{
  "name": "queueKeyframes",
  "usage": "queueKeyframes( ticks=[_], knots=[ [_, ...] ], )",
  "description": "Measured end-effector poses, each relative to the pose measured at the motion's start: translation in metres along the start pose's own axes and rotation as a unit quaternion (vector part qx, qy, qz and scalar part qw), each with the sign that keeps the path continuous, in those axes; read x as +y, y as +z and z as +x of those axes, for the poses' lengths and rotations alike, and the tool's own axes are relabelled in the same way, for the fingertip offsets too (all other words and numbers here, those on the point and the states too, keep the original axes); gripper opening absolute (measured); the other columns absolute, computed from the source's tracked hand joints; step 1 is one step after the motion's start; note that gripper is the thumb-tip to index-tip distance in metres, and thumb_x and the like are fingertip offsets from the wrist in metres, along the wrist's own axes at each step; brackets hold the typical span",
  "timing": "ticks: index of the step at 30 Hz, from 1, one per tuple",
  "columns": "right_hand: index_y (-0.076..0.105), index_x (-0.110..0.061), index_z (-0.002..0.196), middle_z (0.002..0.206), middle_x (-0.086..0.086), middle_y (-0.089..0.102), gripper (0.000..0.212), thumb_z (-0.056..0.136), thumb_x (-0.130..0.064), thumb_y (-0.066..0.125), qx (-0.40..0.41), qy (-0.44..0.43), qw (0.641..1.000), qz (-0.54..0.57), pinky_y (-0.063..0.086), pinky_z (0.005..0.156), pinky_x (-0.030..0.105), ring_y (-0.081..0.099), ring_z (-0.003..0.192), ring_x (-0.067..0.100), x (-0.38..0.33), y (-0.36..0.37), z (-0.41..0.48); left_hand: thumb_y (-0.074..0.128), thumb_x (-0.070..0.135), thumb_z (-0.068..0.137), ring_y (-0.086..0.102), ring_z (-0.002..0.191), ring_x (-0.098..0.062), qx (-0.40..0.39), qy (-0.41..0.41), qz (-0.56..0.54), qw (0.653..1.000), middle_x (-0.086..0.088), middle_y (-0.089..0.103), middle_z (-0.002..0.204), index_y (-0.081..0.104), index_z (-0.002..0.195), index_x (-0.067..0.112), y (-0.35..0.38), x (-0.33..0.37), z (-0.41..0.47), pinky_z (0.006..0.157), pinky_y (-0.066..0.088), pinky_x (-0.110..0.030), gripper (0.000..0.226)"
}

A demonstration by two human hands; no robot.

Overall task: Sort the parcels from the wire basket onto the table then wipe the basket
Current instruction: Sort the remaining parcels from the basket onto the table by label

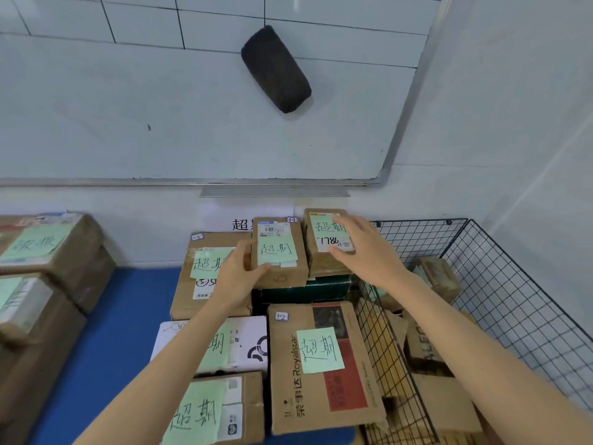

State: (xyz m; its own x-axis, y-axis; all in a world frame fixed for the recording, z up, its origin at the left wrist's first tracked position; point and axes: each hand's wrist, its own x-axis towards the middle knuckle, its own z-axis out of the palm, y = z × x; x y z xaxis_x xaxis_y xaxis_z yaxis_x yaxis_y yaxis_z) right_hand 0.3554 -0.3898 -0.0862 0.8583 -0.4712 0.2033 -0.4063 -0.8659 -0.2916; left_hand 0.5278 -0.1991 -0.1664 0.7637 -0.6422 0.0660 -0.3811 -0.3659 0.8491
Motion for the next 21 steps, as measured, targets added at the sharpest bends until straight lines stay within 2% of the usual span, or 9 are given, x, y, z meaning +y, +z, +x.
queueKeyframes(
  ticks=[1, 5, 8, 10, 12, 15, 21],
  knots=[
    [0.034, -0.022, 0.150, 0.152, 0.000, 0.037, 0.063, 0.095, -0.039, 0.060, 0.001, 0.000, 1.000, 0.000, 0.044, 0.098, 0.032, 0.037, 0.136, 0.018, -0.001, -0.001, 0.000, 0.072, 0.025, 0.089, 0.056, 0.108, -0.012, 0.000, 0.002, 0.010, 1.000, 0.003, 0.062, 0.127, 0.049, 0.136, 0.015, 0.000, -0.001, 0.000, 0.078, 0.041, -0.014, 0.054],
    [0.033, -0.022, 0.150, 0.152, 0.000, 0.037, 0.063, 0.095, -0.039, 0.059, 0.007, 0.000, 1.000, -0.004, 0.043, 0.097, 0.030, 0.038, 0.135, 0.017, -0.004, -0.003, -0.004, 0.073, 0.029, 0.088, 0.056, 0.120, -0.021, 0.002, 0.001, 0.034, 0.999, -0.004, 0.061, 0.131, 0.053, 0.134, 0.013, -0.002, -0.003, -0.001, 0.097, 0.047, -0.035, 0.053],
    [0.033, -0.023, 0.149, 0.150, 0.000, 0.039, 0.062, 0.096, -0.040, 0.058, 0.005, 0.003, 1.000, -0.010, 0.044, 0.095, 0.029, 0.038, 0.134, 0.017, -0.006, -0.003, -0.009, 0.072, 0.031, 0.088, 0.056, 0.114, -0.022, 0.013, 0.029, 0.087, 0.996, -0.005, 0.059, 0.126, 0.055, 0.132, 0.017, -0.006, 0.000, -0.004, 0.087, 0.046, -0.032, 0.050],
    [0.034, -0.022, 0.149, 0.149, 0.001, 0.039, 0.061, 0.096, -0.040, 0.058, 0.009, 0.005, 1.000, -0.010, 0.044, 0.096, 0.030, 0.038, 0.134, 0.017, -0.007, -0.004, -0.013, 0.067, 0.035, 0.090, 0.053, 0.115, -0.023, 0.020, 0.068, 0.145, 0.987, -0.004, 0.056, 0.130, 0.053, 0.135, 0.019, -0.011, 0.008, -0.006, 0.084, 0.045, -0.034, 0.050],
    [0.035, -0.022, 0.150, 0.149, 0.000, 0.039, 0.061, 0.096, -0.039, 0.058, 0.013, 0.008, 1.000, -0.009, 0.042, 0.098, 0.030, 0.038, 0.134, 0.017, -0.008, -0.005, -0.019, 0.063, 0.039, 0.091, 0.049, 0.124, -0.027, 0.030, 0.109, 0.209, 0.971, -0.005, 0.052, 0.141, 0.050, 0.141, 0.018, -0.016, 0.020, -0.009, 0.094, 0.045, -0.040, 0.055],
    [0.034, -0.022, 0.150, 0.150, 0.001, 0.038, 0.062, 0.096, -0.038, 0.058, 0.021, 0.009, 1.000, -0.010, 0.043, 0.100, 0.033, 0.037, 0.135, 0.017, -0.013, -0.009, -0.029, 0.058, 0.044, 0.094, 0.039, 0.137, -0.029, 0.041, 0.149, 0.273, 0.950, -0.004, 0.043, 0.152, 0.044, 0.147, 0.019, -0.022, 0.038, -0.016, 0.108, 0.035, -0.045, 0.060],
    [0.026, -0.024, 0.154, 0.160, 0.001, 0.025, 0.068, 0.096, -0.042, 0.056, 0.014, 0.020, 0.999, -0.043, 0.034, 0.112, 0.042, 0.027, 0.145, 0.018, -0.015, -0.027, -0.056, 0.057, 0.046, 0.093, 0.037, 0.139, -0.028, 0.057, 0.196, 0.289, 0.935, -0.004, 0.041, 0.153, 0.034, 0.152, 0.023, -0.021, 0.064, -0.034, 0.110, 0.032, -0.045, 0.068]
  ],
)
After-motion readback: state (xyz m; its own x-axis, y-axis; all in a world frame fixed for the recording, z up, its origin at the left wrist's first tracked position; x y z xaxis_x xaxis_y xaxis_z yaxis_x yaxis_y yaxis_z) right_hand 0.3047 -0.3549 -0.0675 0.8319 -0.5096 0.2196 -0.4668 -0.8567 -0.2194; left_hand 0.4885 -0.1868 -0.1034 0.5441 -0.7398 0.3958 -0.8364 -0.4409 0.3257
